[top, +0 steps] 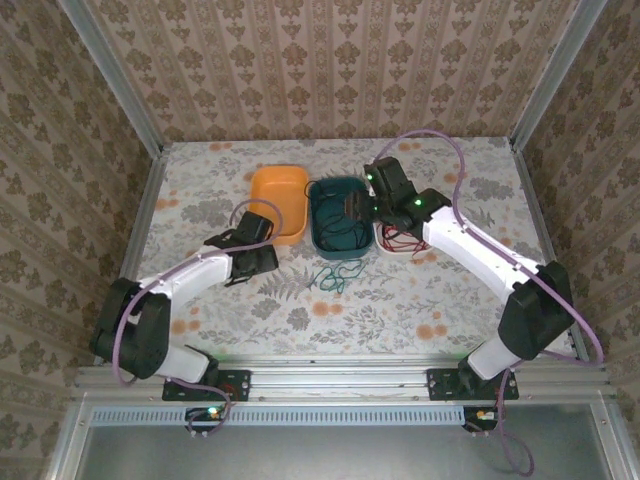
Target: Untangle the cables
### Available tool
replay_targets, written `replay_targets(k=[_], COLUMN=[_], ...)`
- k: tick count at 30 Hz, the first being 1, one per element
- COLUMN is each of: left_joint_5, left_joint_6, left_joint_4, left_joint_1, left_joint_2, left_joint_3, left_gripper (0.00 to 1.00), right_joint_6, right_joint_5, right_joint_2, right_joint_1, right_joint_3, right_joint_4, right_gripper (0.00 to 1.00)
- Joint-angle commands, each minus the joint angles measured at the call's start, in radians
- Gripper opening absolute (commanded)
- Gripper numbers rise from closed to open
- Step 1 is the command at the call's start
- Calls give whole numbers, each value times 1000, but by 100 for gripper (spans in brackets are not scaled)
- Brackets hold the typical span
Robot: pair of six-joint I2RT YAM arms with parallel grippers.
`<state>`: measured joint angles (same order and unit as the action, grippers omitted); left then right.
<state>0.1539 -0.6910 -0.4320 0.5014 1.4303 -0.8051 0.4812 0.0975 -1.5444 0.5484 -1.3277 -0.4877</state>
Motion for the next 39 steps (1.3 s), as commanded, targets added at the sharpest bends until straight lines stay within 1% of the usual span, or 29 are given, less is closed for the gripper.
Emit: replay_targets(k=[1,5,6,10,12,14,17,19,20,22,24,26,28,29,31,33,35,39], left_joint_5=[-25,-21,-21,-16,-12,-13,5,49,52,34,-1,-77,-234,-295,-420,-499,-546,-568], left_joint_6=[24,34,37,46,55,69,100,101,100,91,95,137,179,189,212,230,244,257], left_joint_4=[11,31,41,66,70,69,20,-33,-45,-53,-23,67,199,250,325,352,374,420], left_joint_1=[-6,-6,-6,-6,-4,0,29,60,71,91,115,138,143,143,145,151,161,179], left_joint_2=[23,51,59,98,112,115,96,71,59,10,-49,-115,-175,-193,-208,-196,-181,-160], left_joint_3=[4,-3,-5,-18,-30,-42,-66,-71,-67,-46,-18,22,71,88,99,81,58,28], left_gripper=[50,32,28,18,11,0,0,0,0,0,0,0,0,0,0,0,0,0], right_joint_6=[32,36,36,25,22,12,-16,-32,-35,-37,-40,-44,-44,-39,-27,-19,-15,-10], right_joint_5=[3,0,-2,-17,-23,-41,-69,-102,-123,-186,-254,-305,-355,-372,-408,-429,-443,-418], right_joint_2=[49,67,70,83,90,96,107,113,115,110,102,94,87,86,86,85,81,58], right_joint_1=[4,4,4,8,13,20,43,55,59,63,68,73,79,81,80,81,81,81], right_joint_3=[44,75,81,99,106,113,123,141,149,167,180,187,192,193,197,192,183,165], right_joint_4=[12,13,12,15,16,22,30,51,61,87,112,132,159,171,197,213,217,204], right_gripper=[57,57,57,57,57,56,56,56,56,56,56,56,56,56,56,56,57,56])
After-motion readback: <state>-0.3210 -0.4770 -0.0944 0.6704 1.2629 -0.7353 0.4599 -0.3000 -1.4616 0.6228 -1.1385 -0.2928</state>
